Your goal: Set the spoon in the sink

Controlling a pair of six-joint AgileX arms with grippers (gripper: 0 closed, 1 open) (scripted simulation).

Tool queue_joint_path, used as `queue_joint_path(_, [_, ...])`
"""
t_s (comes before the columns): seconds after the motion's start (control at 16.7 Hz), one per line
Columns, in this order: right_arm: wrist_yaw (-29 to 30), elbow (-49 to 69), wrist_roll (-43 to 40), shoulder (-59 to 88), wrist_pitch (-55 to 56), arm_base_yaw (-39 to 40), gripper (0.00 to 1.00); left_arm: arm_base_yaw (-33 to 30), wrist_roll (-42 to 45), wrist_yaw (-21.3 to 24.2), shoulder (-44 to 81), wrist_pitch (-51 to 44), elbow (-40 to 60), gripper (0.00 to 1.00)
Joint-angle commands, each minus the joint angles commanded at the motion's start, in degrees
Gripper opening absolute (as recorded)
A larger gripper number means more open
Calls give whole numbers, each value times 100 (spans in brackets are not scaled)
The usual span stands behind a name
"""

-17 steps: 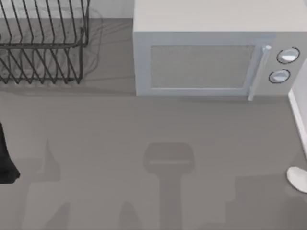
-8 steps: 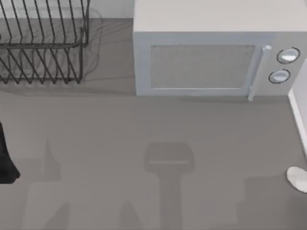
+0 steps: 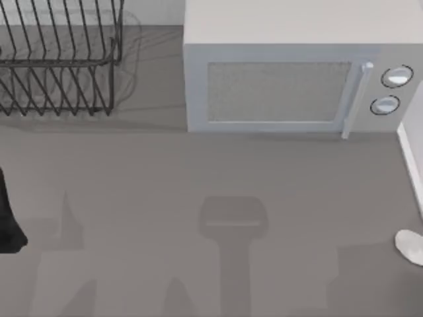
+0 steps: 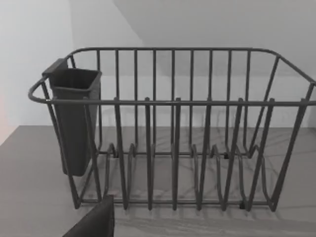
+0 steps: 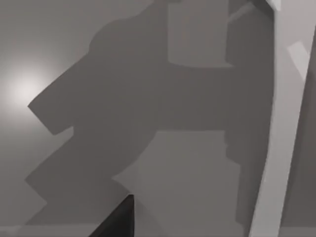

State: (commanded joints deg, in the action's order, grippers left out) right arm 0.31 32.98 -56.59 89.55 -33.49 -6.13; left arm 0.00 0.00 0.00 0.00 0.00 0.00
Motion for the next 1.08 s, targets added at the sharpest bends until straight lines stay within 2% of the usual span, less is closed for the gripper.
queue_joint_path(0.3, [0,0,0,0,0,0,2,0,0,0,0,0,0,100])
queue_joint_path(0.78, [0,0,0,0,0,0,0,0,0,0,0,0,0,100])
queue_joint_path(0.84, [-86,258,169,-398,-611,10,0,0,0,0,0,0,0,100])
queue_joint_path(1.08, [-84,590,152,-543,-1040,-19,0,0,0,0,0,0,0,100])
